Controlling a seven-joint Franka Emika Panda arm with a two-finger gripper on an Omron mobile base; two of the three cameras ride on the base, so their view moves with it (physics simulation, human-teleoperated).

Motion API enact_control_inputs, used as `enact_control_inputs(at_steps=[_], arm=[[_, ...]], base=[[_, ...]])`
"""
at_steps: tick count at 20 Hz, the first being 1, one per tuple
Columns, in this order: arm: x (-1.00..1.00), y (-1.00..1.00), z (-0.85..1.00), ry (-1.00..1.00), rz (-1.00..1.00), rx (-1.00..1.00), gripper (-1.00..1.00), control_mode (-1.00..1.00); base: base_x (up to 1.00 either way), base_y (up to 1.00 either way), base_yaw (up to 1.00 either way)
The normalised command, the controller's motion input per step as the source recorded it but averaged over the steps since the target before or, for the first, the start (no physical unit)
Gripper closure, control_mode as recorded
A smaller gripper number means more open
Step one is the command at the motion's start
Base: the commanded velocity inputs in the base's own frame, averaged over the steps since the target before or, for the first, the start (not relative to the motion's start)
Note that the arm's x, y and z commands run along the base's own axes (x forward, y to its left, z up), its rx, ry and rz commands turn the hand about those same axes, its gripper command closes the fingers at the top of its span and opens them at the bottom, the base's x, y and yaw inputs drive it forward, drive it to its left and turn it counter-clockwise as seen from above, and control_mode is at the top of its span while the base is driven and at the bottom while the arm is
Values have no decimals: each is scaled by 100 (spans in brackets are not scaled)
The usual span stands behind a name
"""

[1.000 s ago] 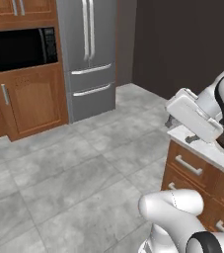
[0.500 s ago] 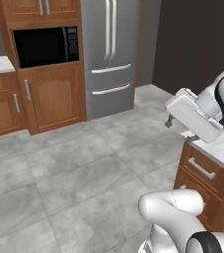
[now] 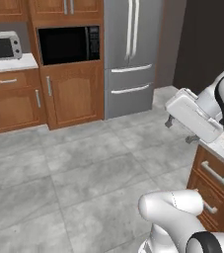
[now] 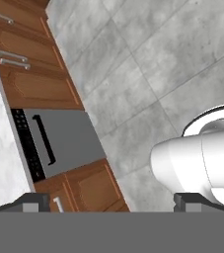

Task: Move the bowls from the cabinet to the plates on the dining table.

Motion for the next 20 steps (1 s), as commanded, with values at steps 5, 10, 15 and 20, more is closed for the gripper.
enact_control_inputs(at_steps=[5,10,15,20], arm=[[0,0,0,0,0,0,-100,100],[0,0,0,0,0,0,-100,100],[0,0,0,0,0,0,-100,100],[0,0,0,0,0,0,-100,100]], base=[[0,0,25],[0,0,25],[0,0,25],[0,0,25]])
